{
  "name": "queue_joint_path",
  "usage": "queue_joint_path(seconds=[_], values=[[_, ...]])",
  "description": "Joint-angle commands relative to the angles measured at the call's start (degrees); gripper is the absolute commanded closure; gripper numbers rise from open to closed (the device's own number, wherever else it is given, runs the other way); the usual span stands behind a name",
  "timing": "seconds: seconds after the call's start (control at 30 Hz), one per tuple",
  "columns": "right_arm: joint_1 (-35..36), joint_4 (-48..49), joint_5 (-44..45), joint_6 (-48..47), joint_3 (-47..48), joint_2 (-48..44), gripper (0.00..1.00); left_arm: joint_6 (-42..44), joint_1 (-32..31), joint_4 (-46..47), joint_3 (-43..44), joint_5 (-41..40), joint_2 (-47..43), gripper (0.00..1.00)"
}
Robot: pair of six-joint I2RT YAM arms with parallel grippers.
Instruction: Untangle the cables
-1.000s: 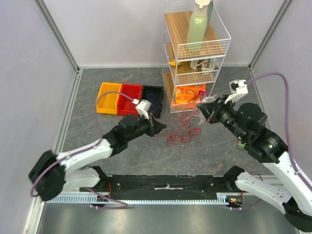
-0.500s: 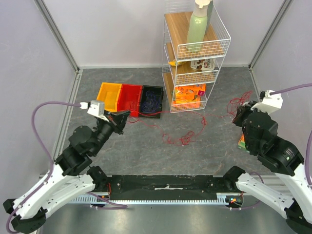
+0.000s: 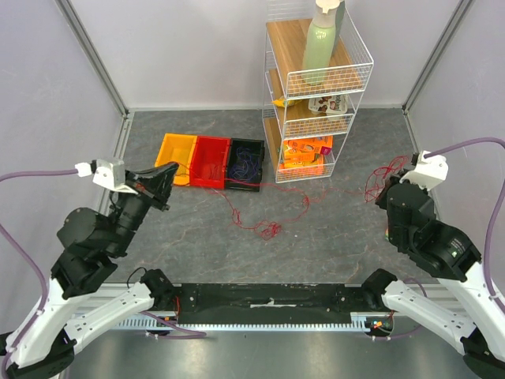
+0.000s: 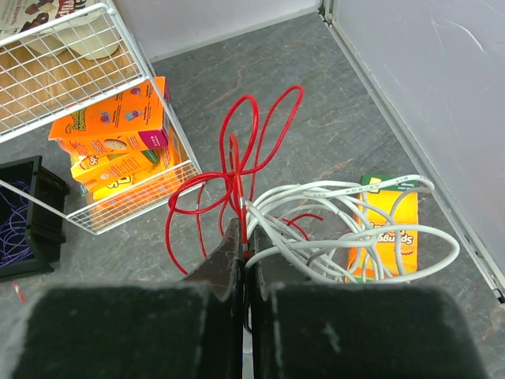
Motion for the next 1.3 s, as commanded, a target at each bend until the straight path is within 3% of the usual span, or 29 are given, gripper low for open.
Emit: queue_joint_path(seconds=[0.0,0.2,0.37,0.7,0.87,0.97,1.13,1.27], values=[[0.1,-0.1,4.6,1.5,0.6,-1.1,1.00,5.6,0.1,-1.1,5.2,-2.6,0.1,0.98],[0.1,-3.3,9.2,4.3,1.6,-2.4,1.00,14.8,0.0,-2.8,12.5,-7.4,-0.1,0.98],[0.1,-2.4,8.1,2.7,1.8,-4.0,1.00,20.1,0.0,-3.1,18.1,-11.4,-1.4,0.98],[0.1,15.0,-24.4,-5.8,-9.1,5.1,1.00,12.0,0.0,-6.6,22.4,-1.6,4.1,0.98],[0.0,17.7,-31.8,-4.3,-16.5,12.0,1.00,7.5,0.0,-7.2,27.0,5.4,10.6,0.98],[0.1,17.8,-35.3,-4.0,-18.3,14.7,0.87,5.1,0.0,-7.8,30.8,12.0,16.2,0.98],[0.1,16.2,-38.8,-7.2,-16.5,15.8,0.43,2.0,0.0,-8.3,36.7,22.5,23.7,0.98],[0.1,20.0,-46.9,-10.9,-15.9,14.2,0.23,-0.1,0.0,-8.6,39.6,24.9,27.1,0.98]])
